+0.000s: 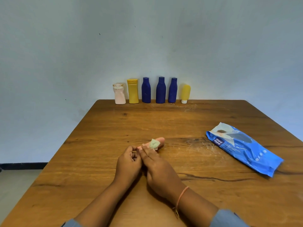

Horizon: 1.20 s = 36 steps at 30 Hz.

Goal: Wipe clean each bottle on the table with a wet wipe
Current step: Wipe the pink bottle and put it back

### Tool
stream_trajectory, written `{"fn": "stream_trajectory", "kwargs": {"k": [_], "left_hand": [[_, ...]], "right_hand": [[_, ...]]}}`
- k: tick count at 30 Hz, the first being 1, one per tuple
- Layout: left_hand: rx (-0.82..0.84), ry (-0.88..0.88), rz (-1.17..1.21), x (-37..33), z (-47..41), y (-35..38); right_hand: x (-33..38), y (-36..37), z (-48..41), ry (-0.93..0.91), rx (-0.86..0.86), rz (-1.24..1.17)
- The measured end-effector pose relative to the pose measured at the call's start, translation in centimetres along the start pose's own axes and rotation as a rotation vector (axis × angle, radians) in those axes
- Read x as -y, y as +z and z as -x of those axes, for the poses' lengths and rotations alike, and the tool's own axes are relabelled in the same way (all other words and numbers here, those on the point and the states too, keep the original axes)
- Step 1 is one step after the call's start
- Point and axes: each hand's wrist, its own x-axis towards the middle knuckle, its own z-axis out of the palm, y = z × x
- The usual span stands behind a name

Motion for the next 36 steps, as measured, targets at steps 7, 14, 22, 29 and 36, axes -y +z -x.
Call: {"fn": "stream_trajectory", "kwargs": {"k": [7, 14, 22, 29, 36], "left_hand": [[0.053, -0.022, 0.092, -0.4, 0.3, 0.2], [0.062, -0.045, 0.095, -0.5, 0.2, 0.1], [0.039, -0.011, 0.024, -0.3, 0.1, -0.2], [-0.015, 0.019, 0.066, -0.6, 0.4, -0.1], [0.055, 0.062, 0.016, -0.2, 0.2, -0.1]], "right_hand": [[-2.8, -2.3, -0.8, 0.045, -0.041, -0.015], [-4.0, -2.1, -2.3, 0.317, -0.179, -0.123], [-1.3, -1.0, -1.6, -0.058, 0.012, 0.026], [-4.6, -2.1, -2.9, 0.248, 0.017, 0.069], [-1.9, -0.1, -3.3, 0.233, -0.052, 0.008]]}}
